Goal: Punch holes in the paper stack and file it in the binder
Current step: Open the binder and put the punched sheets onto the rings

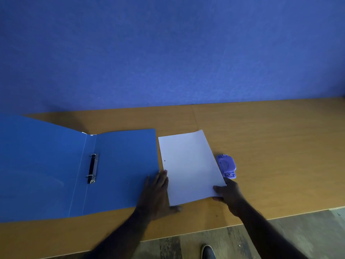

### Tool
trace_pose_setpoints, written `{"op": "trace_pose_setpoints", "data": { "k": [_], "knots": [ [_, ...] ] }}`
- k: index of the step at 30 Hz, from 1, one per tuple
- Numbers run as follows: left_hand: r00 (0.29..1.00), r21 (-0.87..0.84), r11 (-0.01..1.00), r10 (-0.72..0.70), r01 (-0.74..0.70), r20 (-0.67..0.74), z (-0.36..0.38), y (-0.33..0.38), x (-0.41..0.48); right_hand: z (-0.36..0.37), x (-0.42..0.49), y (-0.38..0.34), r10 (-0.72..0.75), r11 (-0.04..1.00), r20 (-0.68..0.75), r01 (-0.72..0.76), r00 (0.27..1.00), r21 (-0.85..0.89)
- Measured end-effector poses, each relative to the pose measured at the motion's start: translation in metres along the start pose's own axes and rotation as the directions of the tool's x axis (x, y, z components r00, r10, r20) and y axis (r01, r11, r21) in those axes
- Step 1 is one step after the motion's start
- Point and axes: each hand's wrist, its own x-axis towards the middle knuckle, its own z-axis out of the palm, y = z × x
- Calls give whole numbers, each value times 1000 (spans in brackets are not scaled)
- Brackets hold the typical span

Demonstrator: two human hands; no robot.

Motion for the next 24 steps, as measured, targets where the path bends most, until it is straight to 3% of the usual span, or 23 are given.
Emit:
{"op": "trace_pose_setpoints", "data": {
  "k": [2,4,7,10,11,19,24],
  "knots": [
    [995,-174,984,-58,44,-77,-5,-3,-4,-2,-3,1,-42,998,16,41,999,44],
    [968,-463,879,-203,113,-150,-15,-7,-8,-5,-5,-1,-90,992,38,87,995,88],
    [909,-855,489,-413,173,-52,-35,-13,-6,-2,-9,-8,-166,978,44,158,985,139],
    [892,-990,65,-446,122,80,-59,-24,1,13,-14,-19,-246,959,46,236,968,159],
    [883,-991,25,-458,131,105,-68,-27,1,21,-17,-22,-271,951,51,259,961,166],
    [772,-964,188,-635,190,29,-75,-83,-18,90,-29,-21,-380,924,176,364,908,118],
    [723,-937,258,-691,236,-8,-67,-119,-46,123,-23,-33,-250,966,393,256,885,38]
  ]
}}
